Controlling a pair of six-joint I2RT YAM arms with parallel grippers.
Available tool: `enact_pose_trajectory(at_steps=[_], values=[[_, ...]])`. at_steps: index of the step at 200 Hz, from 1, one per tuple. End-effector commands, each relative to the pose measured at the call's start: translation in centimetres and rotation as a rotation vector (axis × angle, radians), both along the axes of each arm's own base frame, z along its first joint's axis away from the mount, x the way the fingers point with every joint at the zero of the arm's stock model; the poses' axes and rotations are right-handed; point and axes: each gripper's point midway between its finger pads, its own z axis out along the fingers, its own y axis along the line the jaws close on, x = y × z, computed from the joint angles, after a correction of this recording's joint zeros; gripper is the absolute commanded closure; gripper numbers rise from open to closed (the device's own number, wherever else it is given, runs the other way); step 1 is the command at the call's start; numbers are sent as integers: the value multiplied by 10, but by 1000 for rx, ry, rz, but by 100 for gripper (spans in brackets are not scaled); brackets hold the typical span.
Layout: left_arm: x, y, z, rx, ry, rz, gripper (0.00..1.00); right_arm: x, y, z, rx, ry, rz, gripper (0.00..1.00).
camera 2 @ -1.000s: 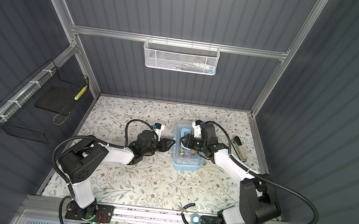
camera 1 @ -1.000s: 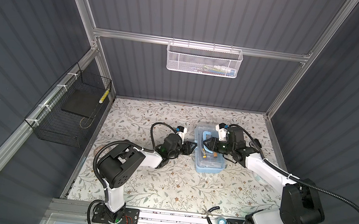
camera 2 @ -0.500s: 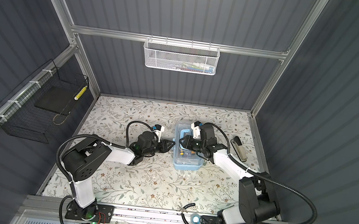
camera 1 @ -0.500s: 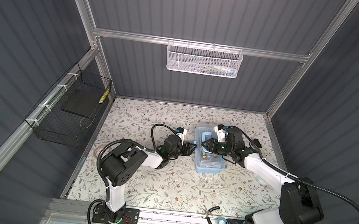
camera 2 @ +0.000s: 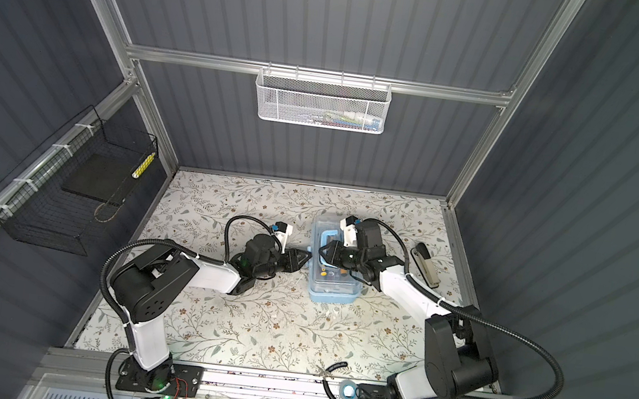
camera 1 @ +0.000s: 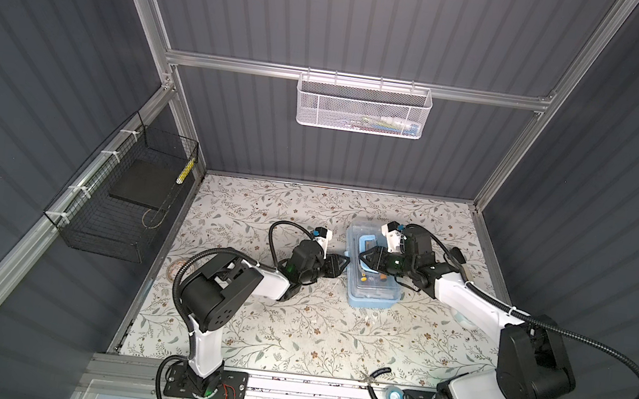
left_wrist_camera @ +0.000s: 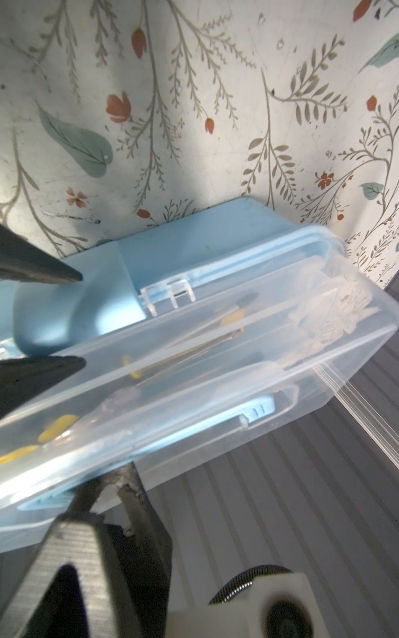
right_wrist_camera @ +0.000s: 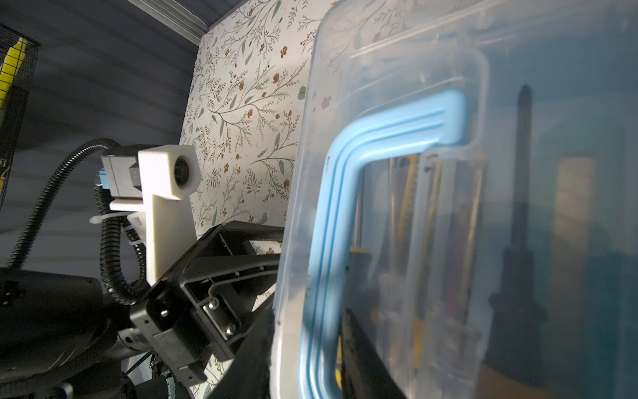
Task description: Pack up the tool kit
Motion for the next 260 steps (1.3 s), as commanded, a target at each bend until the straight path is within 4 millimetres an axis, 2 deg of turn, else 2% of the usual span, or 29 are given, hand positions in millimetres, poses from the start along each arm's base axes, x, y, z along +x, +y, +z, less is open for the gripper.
enact_pose_trajectory(at_steps=[1, 46, 78, 153, 192, 231, 260], values=[[1, -4, -1, 38, 2, -12, 64, -9, -7, -31, -54, 92, -12, 65], [4, 15, -14, 167, 27, 34, 67, -7, -8, -30, -61, 88, -14, 65], [7, 30, -22, 189, 53, 59, 67, -6, -8, -32, -63, 92, -15, 65], [11, 10, -20, 139, 63, -7, 68, -4, -6, -35, -68, 103, -15, 65], [14, 6, -21, 132, 69, -21, 69, -1, -5, -33, -70, 100, -12, 64], [18, 8, -14, 125, 70, -27, 79, 1, -5, -33, -72, 100, -11, 65], [19, 10, -10, 118, 80, -30, 80, 2, -3, -32, -66, 101, -8, 65]])
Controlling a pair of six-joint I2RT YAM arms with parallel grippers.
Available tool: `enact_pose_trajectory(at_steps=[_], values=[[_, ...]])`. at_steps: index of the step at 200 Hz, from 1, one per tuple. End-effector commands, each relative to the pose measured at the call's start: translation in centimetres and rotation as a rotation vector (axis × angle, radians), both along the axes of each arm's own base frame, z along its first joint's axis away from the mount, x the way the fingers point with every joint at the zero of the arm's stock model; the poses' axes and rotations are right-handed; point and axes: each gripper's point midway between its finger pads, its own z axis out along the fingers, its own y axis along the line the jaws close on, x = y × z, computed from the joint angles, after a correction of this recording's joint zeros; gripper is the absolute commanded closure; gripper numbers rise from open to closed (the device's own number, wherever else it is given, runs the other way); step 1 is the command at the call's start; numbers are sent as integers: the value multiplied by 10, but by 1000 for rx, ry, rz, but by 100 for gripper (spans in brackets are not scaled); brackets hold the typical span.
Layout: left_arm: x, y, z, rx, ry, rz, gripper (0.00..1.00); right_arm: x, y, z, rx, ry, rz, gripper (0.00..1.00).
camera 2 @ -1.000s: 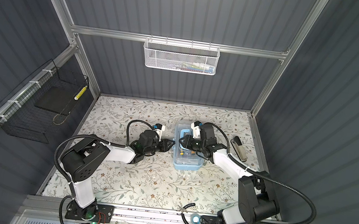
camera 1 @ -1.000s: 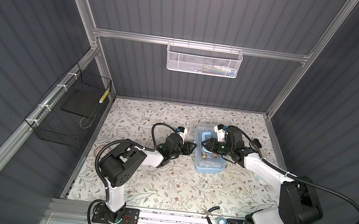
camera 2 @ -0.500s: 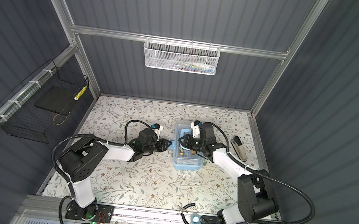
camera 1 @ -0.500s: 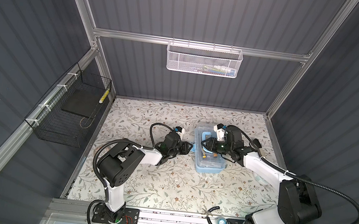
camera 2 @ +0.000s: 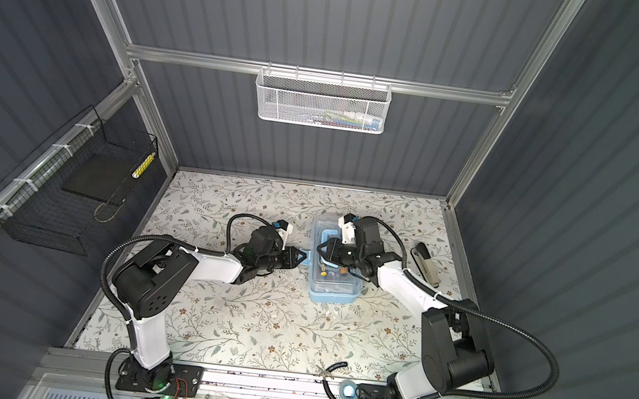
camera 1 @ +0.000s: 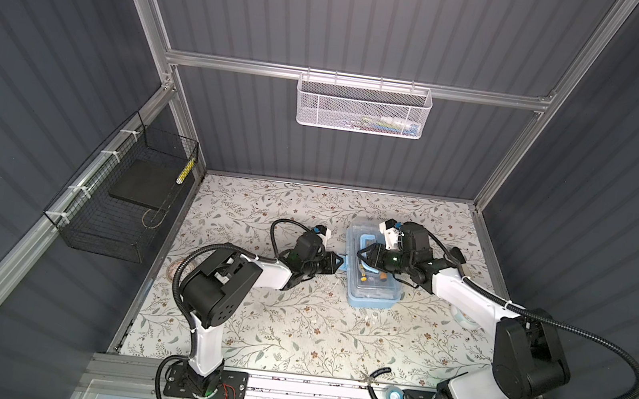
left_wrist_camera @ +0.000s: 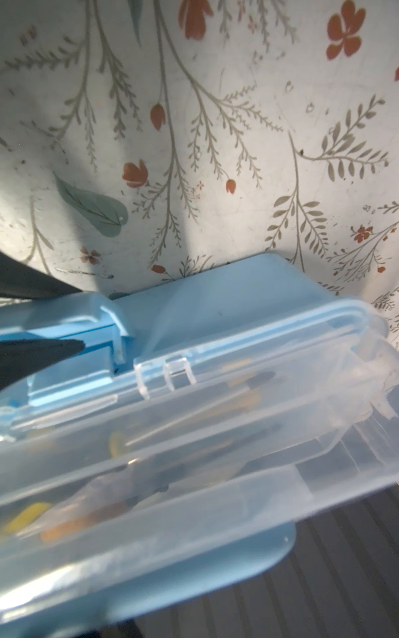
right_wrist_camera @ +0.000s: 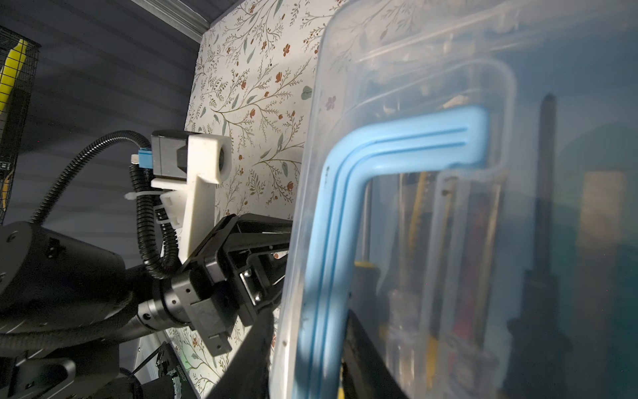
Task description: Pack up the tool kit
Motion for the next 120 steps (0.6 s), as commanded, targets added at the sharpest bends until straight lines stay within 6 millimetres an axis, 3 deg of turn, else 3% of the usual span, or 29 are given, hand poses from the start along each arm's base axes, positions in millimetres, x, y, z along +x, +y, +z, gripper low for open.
enact_pose_trajectory(at_steps=[1, 54, 120], values=[[5, -5, 17, -22, -32, -32, 80, -5, -9, -32, -74, 80, -17, 65], [5, 5, 28, -68, 2, -8, 79, -5, -8, -32, -68, 84, -16, 65], [1, 3, 47, -127, 34, -36, 79, -5, -6, -32, -54, 87, -12, 65]])
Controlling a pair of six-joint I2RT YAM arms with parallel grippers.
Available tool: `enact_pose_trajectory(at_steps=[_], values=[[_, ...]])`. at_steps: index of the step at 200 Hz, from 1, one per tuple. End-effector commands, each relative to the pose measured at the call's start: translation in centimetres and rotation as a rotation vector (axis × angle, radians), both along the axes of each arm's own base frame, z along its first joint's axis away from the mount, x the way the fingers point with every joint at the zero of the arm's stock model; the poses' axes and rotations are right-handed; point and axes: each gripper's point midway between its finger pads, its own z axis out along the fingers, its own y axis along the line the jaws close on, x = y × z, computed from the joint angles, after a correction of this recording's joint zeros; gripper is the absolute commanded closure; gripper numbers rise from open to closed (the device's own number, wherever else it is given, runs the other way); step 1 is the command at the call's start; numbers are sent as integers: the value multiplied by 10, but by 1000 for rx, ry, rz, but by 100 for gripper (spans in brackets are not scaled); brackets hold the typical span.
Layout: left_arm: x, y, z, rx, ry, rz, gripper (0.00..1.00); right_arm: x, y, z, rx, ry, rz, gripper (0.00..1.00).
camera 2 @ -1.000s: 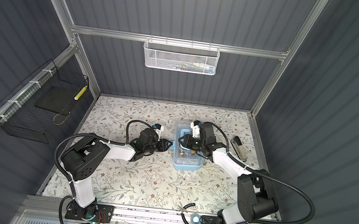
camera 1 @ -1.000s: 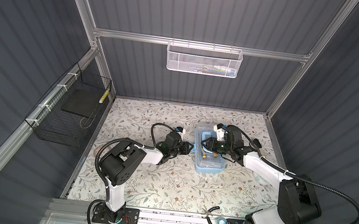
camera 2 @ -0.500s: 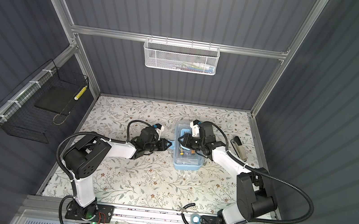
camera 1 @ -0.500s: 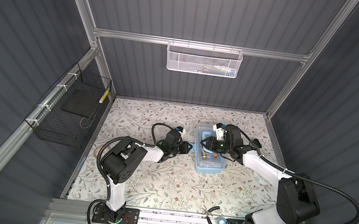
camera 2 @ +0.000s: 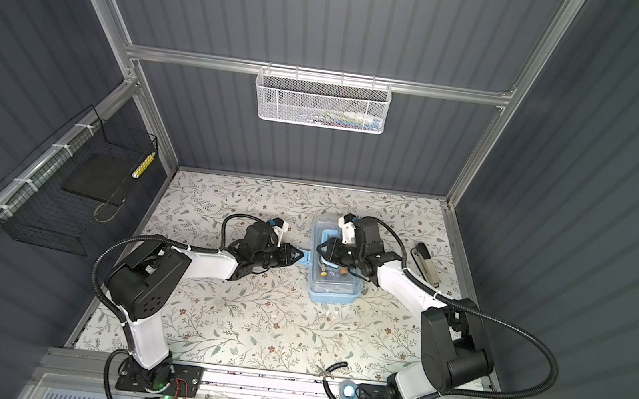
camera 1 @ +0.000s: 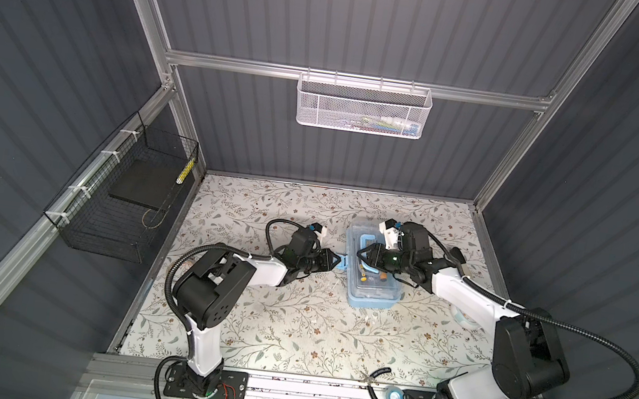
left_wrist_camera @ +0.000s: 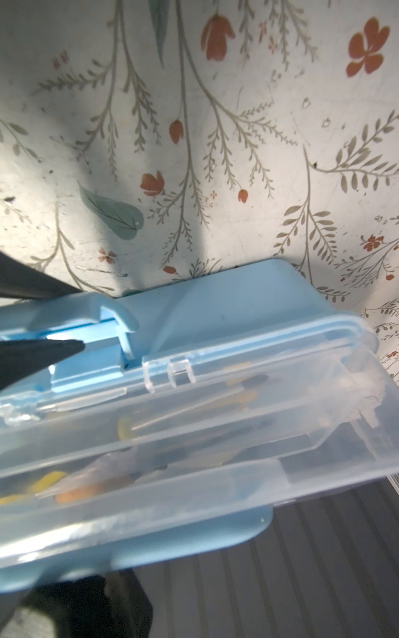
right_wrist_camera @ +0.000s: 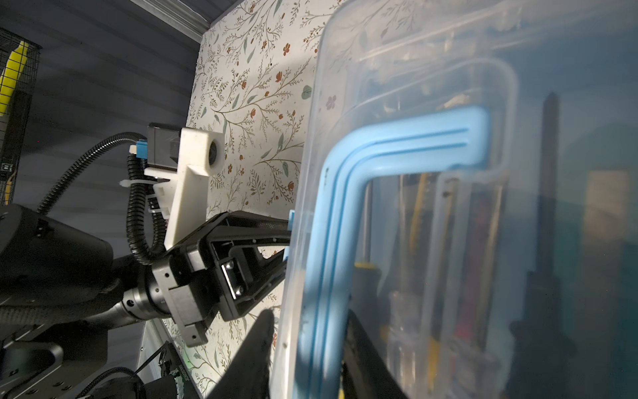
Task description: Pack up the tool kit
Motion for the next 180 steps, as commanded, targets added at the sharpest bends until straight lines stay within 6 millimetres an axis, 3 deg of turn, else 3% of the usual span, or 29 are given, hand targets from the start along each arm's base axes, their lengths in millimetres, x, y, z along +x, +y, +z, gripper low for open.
enact_pose_trajectory(at_steps=[1, 57, 91, 180], values=[[2, -5, 36, -70, -47, -30, 79, -6, -7, -32, -61, 80, -10, 64], [-1, -7, 47, -86, -40, -41, 78, -7, -6, -34, -55, 82, -6, 65], [-2, -9, 53, -100, -39, -49, 70, -7, -6, -34, -54, 78, -5, 65], [-5, -18, 61, -184, -37, -83, 71, -8, -5, -37, -51, 86, -1, 65]])
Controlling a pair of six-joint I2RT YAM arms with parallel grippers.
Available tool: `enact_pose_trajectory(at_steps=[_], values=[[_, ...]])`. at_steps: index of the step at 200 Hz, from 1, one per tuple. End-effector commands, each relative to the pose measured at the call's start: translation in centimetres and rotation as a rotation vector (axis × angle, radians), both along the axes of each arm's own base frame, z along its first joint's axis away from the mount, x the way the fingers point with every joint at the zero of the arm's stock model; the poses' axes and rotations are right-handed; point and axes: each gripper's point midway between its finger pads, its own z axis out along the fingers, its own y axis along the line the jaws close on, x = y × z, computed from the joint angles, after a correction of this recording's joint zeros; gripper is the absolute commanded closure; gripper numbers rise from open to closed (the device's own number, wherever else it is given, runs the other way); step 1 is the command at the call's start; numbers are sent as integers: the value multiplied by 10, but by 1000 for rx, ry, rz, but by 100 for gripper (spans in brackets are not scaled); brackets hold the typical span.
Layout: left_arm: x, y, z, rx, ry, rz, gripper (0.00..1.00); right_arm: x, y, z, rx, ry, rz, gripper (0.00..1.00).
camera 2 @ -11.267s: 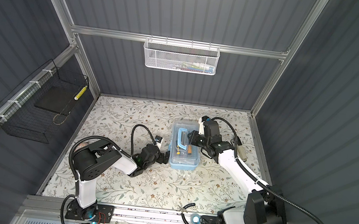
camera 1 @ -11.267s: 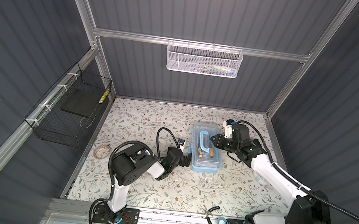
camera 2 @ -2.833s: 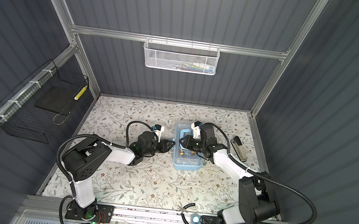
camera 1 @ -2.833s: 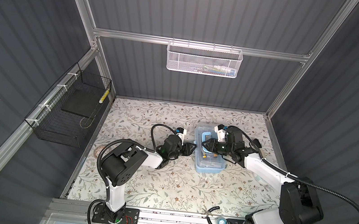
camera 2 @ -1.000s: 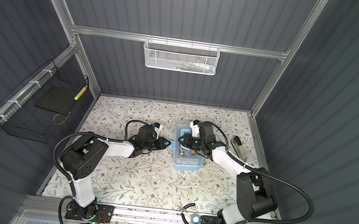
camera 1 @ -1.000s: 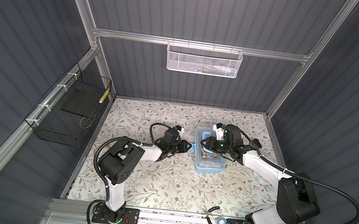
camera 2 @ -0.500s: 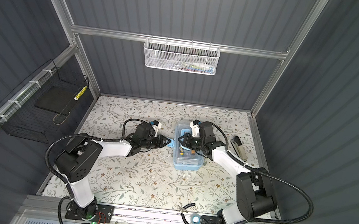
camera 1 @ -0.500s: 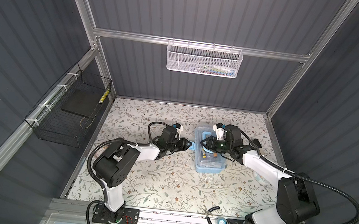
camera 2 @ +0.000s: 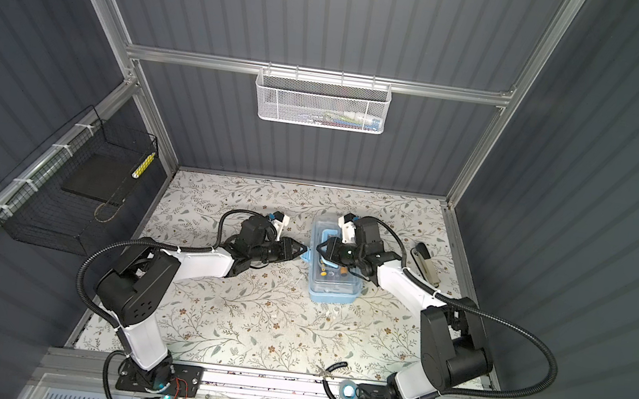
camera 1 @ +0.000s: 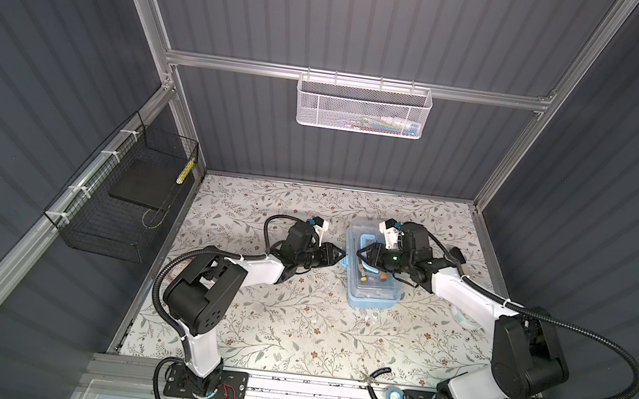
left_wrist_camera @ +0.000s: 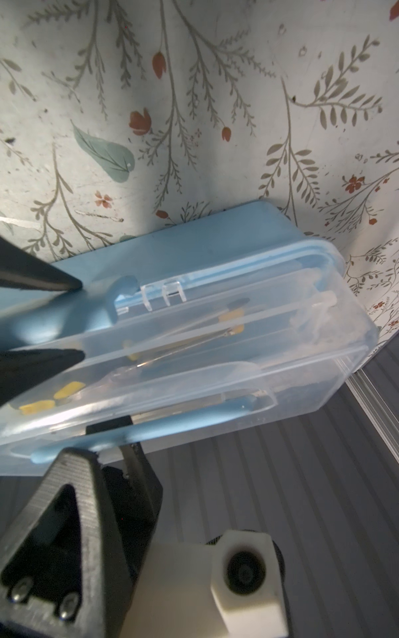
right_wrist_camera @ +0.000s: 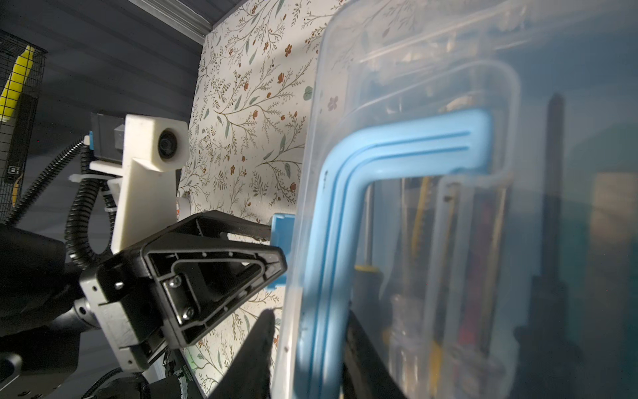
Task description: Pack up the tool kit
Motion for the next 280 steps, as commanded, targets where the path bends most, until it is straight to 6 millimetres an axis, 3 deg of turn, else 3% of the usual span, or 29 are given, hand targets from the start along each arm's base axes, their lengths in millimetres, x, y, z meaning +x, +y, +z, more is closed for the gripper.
enact_pose_trajectory(at_steps=[1, 39, 199, 280], values=[[-1, -8, 21, -72, -30, -34, 71, -8, -7, -37, -66, 82, -3, 65], [-1, -11, 22, -90, -28, -48, 73, -9, -7, -38, -66, 82, -3, 65], [-1, -12, -8, -50, 22, -55, 76, -10, -8, -41, -78, 90, -4, 65], [1, -14, -10, -40, 19, -64, 78, -10, -9, -44, -81, 98, -9, 65]])
